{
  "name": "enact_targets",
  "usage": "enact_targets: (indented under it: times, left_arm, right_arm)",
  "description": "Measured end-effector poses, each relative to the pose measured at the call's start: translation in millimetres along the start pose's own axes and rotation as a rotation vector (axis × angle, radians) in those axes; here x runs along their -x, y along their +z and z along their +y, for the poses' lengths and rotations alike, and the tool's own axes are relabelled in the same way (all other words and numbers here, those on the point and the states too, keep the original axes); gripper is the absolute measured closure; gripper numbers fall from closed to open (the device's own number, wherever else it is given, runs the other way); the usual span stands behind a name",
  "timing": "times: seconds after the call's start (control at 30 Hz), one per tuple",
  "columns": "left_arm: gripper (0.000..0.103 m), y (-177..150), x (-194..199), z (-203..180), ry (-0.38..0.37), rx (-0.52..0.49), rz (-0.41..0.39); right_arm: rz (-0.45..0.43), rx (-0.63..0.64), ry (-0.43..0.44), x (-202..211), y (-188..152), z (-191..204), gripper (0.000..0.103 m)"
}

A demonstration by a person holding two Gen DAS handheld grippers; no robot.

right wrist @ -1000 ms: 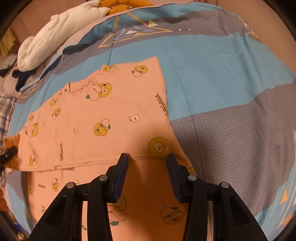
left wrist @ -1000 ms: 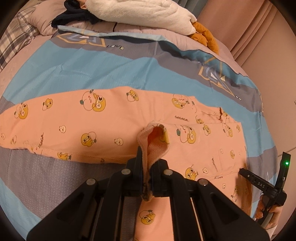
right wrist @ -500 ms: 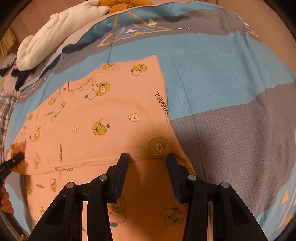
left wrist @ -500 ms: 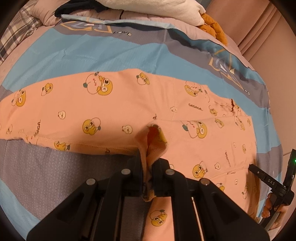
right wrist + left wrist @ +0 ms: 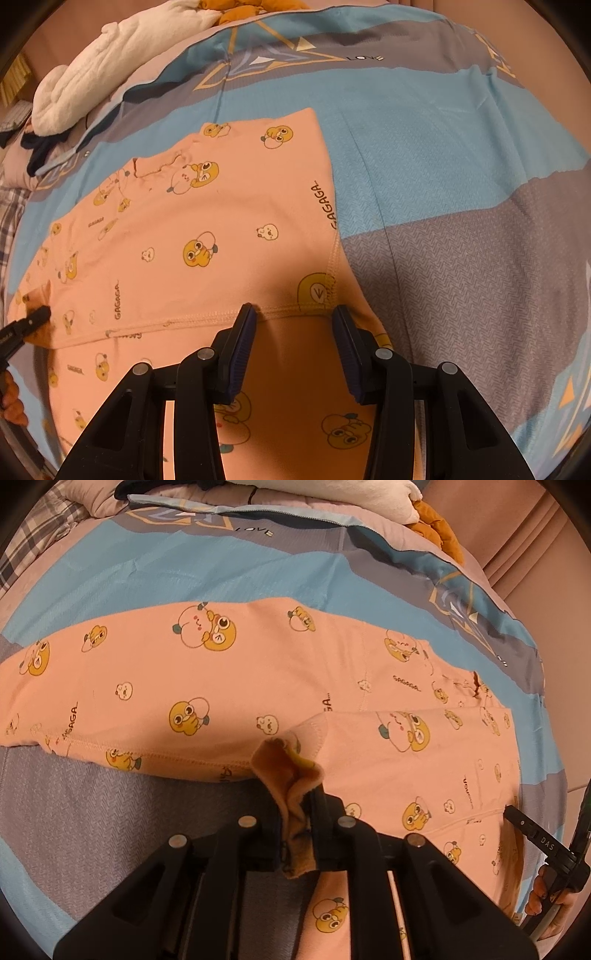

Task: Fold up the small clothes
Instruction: 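Fold the held sleeve across the onesie body with the left gripper and release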

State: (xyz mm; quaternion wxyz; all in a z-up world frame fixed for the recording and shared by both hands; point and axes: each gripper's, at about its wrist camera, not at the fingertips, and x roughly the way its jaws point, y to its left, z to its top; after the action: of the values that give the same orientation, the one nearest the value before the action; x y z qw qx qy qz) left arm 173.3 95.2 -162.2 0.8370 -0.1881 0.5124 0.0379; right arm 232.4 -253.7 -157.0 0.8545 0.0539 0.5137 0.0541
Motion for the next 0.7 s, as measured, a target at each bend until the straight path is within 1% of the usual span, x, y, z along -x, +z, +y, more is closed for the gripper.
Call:
enact_targets:
  times: [0.4, 0.57, 0.7]
  left_arm:
    - [0.084, -4.5, -5.7, 3.6, 0.007, 0.023, -0.003]
    - [0.083, -9.4, -5.9, 1.8, 0.019, 0.017, -0.032]
    - [0.083, -12.4, -5.8, 0.2, 0.034, 0.013, -0.056]
  right_arm:
    - [-0.009, 0.007, -0.013, -0.6, -2.2, 0.9, 0.058]
    - [-0.012, 0.010, -0.026, -1.3, -1.5, 2.6, 0.058]
    - [-0.019, 0.009, -0.020, -0.8, -2.2, 0.5, 0.058]
